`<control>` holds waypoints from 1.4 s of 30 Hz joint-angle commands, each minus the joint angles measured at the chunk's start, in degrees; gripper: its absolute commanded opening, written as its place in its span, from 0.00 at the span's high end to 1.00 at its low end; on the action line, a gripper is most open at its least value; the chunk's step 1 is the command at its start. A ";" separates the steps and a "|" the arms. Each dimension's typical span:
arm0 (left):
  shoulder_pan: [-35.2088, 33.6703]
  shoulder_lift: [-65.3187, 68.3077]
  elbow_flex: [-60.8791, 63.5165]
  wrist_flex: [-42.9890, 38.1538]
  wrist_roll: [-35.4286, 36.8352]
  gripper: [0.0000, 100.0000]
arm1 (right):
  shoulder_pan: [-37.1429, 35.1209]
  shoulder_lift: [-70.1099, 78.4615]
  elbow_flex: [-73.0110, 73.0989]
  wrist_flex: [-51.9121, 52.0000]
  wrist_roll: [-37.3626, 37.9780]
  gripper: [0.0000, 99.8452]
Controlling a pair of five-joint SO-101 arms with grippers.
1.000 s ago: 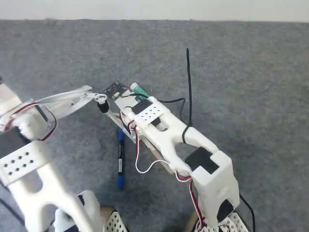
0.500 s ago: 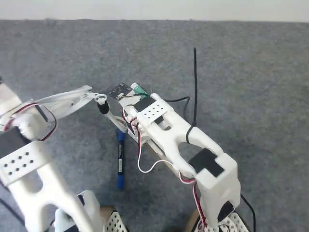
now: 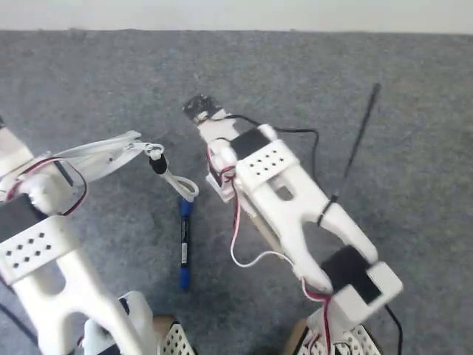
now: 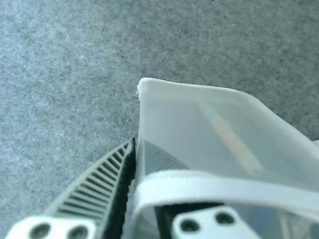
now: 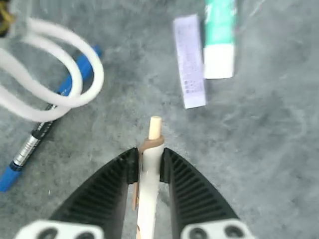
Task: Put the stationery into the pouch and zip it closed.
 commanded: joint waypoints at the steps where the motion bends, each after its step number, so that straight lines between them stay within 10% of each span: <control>1: 2.64 -0.09 -1.54 0.44 1.67 0.99 | 0.66 -8.75 1.85 0.13 -0.62 0.99; 14: 13.63 -0.18 -1.71 0.53 1.58 0.99 | -1.01 -20.00 7.56 0.04 -0.79 0.99; 42: 13.89 -0.18 -1.27 0.18 1.41 0.99 | -6.11 -60.44 38.95 -20.35 -5.19 0.99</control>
